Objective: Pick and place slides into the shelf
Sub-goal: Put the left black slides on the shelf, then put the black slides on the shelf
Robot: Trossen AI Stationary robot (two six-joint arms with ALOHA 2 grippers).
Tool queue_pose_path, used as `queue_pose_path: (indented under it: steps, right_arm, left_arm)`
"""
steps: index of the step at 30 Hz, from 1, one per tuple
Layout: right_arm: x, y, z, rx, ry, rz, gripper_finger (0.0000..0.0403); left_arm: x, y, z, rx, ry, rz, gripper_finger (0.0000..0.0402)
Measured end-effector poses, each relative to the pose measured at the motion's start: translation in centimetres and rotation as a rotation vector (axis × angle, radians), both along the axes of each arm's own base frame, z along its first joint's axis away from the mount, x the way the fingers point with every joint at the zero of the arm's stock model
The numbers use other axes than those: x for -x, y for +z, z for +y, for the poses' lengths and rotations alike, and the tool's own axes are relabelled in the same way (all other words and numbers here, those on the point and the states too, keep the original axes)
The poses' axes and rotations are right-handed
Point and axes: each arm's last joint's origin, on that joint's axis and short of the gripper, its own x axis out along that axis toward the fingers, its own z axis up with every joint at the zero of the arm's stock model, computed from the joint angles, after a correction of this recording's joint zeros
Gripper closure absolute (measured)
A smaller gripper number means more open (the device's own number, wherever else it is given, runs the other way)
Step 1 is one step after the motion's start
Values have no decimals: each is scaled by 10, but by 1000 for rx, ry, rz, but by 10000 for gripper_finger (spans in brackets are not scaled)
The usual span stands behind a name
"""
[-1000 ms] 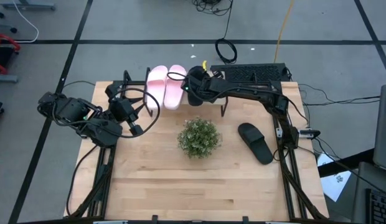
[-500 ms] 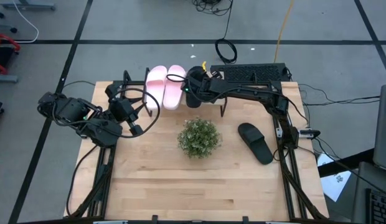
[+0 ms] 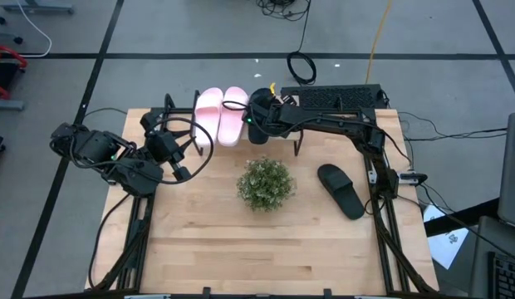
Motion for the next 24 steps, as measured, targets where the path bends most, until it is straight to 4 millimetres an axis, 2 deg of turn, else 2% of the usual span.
queue_pose_path:
  steps: [6,11,19,24]
  right_arm:
    - [3,3,1,-12,7,0,253]
    - [7,14,3,-9,10,-25,237]
    - [19,42,7,-1,40,-71,230]
    - [34,72,15,-60,102,-173,230]
  left_arm:
    - [0,0,0,1,0,0,316]
    - [0,0,0,2,-2,1,316]
    - [0,0,0,5,-4,1,316]
    - [0,0,0,1,-6,5,316]
